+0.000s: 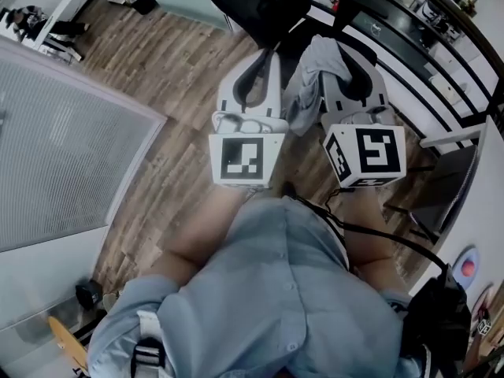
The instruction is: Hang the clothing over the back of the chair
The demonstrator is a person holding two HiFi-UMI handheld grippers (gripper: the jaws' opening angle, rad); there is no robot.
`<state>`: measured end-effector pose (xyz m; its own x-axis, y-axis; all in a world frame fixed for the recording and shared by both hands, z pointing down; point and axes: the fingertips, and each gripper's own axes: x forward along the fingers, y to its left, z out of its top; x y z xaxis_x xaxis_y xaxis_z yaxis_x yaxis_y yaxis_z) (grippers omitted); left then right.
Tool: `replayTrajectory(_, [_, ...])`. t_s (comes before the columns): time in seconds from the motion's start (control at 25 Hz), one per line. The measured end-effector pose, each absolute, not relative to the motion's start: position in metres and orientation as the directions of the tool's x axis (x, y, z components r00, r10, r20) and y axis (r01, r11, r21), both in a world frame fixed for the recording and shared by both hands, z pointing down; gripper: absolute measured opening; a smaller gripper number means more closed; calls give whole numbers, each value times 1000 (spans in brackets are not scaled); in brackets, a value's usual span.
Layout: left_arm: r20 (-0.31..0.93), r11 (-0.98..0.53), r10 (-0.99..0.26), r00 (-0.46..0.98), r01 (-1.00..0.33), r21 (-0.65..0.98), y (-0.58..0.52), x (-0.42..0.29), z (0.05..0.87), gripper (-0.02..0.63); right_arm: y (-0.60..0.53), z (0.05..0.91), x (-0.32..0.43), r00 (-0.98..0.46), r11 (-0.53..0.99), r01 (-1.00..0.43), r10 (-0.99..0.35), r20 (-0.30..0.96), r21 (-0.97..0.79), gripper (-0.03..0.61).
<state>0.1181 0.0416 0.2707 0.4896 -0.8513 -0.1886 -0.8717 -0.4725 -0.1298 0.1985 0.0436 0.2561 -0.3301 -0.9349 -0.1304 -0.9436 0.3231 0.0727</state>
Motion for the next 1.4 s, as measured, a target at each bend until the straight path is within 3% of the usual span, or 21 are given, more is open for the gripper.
replayTrajectory(0.36, [-210,-438,-868,450,-893,-102,-24,100,268,18,-27,254,183,-351,341,-935,-928,-120,98,40])
replayTrajectory(0.84, [-171,-513,-835,524,-852,-103,-141,74,280,18,-145,269,158,-255,249,-966,-962,-97,75,40])
replayTrajectory(1.4, [-239,-567,-778,581,-813,-130,-233,43,237,18,-239,226,147,-131,121,-991,-973,-189,63,40])
